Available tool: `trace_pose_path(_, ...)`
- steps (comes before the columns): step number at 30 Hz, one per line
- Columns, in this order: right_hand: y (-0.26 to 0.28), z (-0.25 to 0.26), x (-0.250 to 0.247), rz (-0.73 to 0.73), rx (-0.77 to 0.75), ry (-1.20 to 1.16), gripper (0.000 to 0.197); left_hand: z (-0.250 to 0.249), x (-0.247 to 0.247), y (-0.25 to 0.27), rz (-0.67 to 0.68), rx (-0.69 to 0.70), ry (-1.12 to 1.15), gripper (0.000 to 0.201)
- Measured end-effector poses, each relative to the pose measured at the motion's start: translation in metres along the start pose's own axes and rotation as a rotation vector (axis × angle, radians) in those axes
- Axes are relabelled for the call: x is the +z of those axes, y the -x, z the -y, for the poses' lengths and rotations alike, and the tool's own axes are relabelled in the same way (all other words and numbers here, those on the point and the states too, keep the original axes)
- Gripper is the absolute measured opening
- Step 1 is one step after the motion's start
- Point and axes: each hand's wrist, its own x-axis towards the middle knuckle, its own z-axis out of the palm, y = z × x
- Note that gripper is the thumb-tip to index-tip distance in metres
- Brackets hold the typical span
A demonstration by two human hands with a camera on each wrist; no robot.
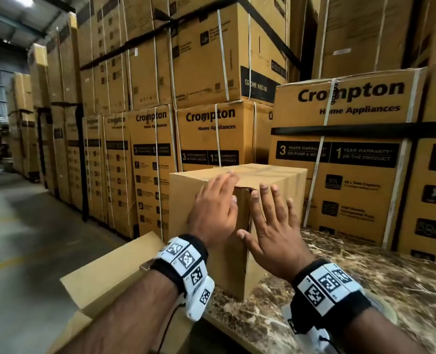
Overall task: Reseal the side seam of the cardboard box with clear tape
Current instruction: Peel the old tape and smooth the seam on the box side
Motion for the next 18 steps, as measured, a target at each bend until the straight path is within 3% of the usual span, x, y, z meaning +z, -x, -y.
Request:
trace_pose_path(4,-0.013,-0.005,-0.003,-0.09,-0.003,-0.1,0.085,0.008,0.015,-0.017,0.108,0.019,0.052,0.044)
trace_pose_path(6,-0.021,-0.009,-0.003,-0.183,-0.066,-0.243,0.083,0.01,0.024,-0.016,0.069,0.009,0.109,0.04)
trace_pose_path(10,-0.037,-0.02,-0.004,-0.274,-0.04,-0.631,0.066,0.016,0.028,-0.018,0.003,0.021,0.158,0.038)
trace_pose_path(13,-0.045,-0.024,-0.007,-0.346,-0.062,-0.724,0.05,0.019,0.028,-0.019,0.005,0.037,0.176,0.039)
trace_pose_path(18,-0.048,-0.026,-0.02,-0.348,-0.027,-0.777,0.038,0.017,0.029,-0.021,-0.061,-0.014,0.269,0.03)
